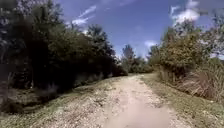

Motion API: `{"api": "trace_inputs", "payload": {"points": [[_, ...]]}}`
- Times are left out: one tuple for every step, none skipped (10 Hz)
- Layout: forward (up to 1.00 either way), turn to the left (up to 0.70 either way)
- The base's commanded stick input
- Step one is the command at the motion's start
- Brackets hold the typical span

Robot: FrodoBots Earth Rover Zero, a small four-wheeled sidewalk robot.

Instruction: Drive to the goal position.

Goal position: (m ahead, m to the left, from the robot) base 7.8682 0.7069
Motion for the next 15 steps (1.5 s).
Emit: {"api": "trace_inputs", "payload": {"points": [[0.7,-0.27],[0.7,-0.27],[0.7,-0.27],[0.7,-0.27],[0.7,-0.27],[0.7,-0.27],[0.7,-0.27],[0.7,-0.27],[0.7,-0.26],[0.7,-0.02],[0.7,0.0],[0.7,0.0],[0.7,0.0],[0.7,0.0],[0.7,0.0]]}}
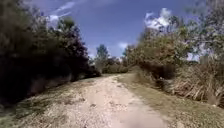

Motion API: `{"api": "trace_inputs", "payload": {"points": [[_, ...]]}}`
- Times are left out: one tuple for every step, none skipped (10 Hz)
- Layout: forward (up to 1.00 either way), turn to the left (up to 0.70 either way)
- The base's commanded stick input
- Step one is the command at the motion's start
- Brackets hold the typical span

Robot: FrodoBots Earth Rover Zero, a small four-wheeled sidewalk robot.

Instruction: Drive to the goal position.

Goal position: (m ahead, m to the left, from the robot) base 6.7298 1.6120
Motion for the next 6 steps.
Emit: {"api": "trace_inputs", "payload": {"points": [[0.7,0.0],[0.7,0.0],[0.7,0.0],[0.7,0.0],[0.7,0.0],[0.7,0.0]]}}
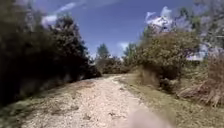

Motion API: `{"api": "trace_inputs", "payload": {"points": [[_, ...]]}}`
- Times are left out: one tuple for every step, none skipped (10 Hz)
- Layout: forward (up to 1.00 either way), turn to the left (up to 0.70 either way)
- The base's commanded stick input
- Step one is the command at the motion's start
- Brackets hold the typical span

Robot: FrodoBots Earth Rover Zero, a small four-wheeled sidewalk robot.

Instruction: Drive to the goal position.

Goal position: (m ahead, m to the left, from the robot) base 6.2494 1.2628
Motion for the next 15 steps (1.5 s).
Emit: {"api": "trace_inputs", "payload": {"points": [[0.7,0.06],[0.7,0.27],[0.7,0.27],[0.7,0.27],[0.7,0.19],[0.7,0.01],[0.7,0.0],[0.7,0.0],[0.7,0.0],[0.7,0.0],[0.7,0.0],[0.7,0.0],[0.7,0.0],[0.7,0.0],[0.7,0.0]]}}
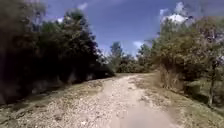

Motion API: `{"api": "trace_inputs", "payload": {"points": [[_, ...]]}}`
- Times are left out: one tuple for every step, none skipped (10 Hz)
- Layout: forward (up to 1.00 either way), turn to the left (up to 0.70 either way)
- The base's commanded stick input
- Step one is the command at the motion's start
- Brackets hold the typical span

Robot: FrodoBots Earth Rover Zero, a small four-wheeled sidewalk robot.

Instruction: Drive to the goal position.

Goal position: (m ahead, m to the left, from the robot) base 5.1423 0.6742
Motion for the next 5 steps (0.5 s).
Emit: {"api": "trace_inputs", "payload": {"points": [[0.7,0.0],[0.7,0.0],[0.7,0.0],[0.7,0.0],[0.7,0.0]]}}
